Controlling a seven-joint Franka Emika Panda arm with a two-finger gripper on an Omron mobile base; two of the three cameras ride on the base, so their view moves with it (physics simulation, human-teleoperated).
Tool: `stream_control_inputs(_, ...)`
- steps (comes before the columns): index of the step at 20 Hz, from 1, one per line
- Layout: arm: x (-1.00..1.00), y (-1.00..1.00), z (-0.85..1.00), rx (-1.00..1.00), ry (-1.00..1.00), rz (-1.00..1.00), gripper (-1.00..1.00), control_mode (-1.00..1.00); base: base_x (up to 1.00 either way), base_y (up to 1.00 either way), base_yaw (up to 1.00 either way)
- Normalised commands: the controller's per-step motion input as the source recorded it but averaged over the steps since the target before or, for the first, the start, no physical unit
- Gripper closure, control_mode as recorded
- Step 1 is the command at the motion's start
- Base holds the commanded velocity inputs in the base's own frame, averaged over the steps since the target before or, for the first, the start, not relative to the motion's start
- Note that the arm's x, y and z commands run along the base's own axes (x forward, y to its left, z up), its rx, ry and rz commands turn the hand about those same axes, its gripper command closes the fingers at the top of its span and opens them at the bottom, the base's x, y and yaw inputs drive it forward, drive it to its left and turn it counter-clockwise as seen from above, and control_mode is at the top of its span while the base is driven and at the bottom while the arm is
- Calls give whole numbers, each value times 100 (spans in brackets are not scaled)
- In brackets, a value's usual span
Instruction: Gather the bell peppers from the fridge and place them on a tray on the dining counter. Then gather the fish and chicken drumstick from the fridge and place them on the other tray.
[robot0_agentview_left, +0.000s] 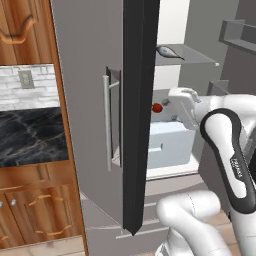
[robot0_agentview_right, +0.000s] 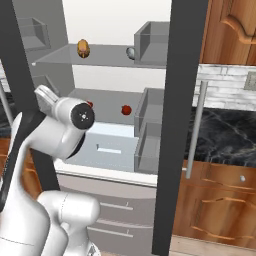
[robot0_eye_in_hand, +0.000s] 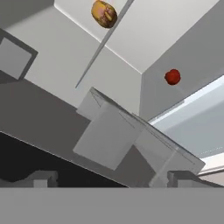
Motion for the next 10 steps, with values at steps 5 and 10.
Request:
stream_control_inputs(5, 55, 0, -7, 0, 0, 0, -100, -100, 0, 0, 0)
stream_control_inputs(10, 66, 0, -20, 0, -1, 4, -100, -100, 0, 0, 0)
